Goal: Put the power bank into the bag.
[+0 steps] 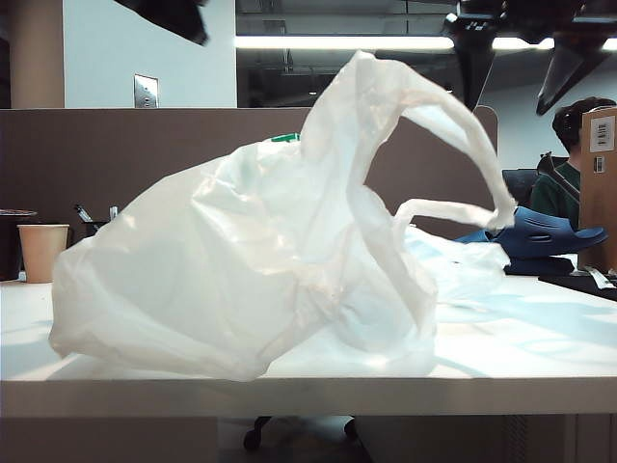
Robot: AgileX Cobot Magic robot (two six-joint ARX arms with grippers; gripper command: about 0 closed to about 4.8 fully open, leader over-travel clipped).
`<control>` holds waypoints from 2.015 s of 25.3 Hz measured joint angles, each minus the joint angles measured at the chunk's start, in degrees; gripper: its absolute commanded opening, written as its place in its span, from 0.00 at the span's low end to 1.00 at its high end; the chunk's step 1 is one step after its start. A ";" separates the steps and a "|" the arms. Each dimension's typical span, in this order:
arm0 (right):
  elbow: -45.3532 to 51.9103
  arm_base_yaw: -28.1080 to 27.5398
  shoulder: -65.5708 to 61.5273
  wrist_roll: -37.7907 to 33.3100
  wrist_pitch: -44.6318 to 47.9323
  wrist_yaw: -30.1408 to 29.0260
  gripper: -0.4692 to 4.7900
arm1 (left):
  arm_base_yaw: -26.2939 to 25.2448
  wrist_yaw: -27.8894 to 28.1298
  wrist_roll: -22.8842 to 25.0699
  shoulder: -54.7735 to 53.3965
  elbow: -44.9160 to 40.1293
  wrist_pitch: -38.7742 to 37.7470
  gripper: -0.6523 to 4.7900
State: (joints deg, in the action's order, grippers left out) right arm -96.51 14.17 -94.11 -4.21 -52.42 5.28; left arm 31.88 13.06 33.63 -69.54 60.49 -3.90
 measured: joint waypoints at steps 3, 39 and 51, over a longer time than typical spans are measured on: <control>-0.85 -1.09 1.33 0.31 -0.57 0.09 0.89 | 0.02 6.99 1.51 1.77 0.28 0.04 0.29; -1.03 -11.30 25.77 1.77 -6.23 -2.95 0.39 | -21.57 11.37 0.57 23.58 1.66 -0.90 0.11; -0.96 -12.15 34.16 3.91 -8.15 -2.84 0.07 | -24.02 9.03 -10.58 30.71 1.66 -10.73 0.11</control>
State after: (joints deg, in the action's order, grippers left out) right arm -97.47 2.02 -59.94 -0.30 -60.58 2.44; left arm 7.86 22.09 23.05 -38.83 62.15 -14.63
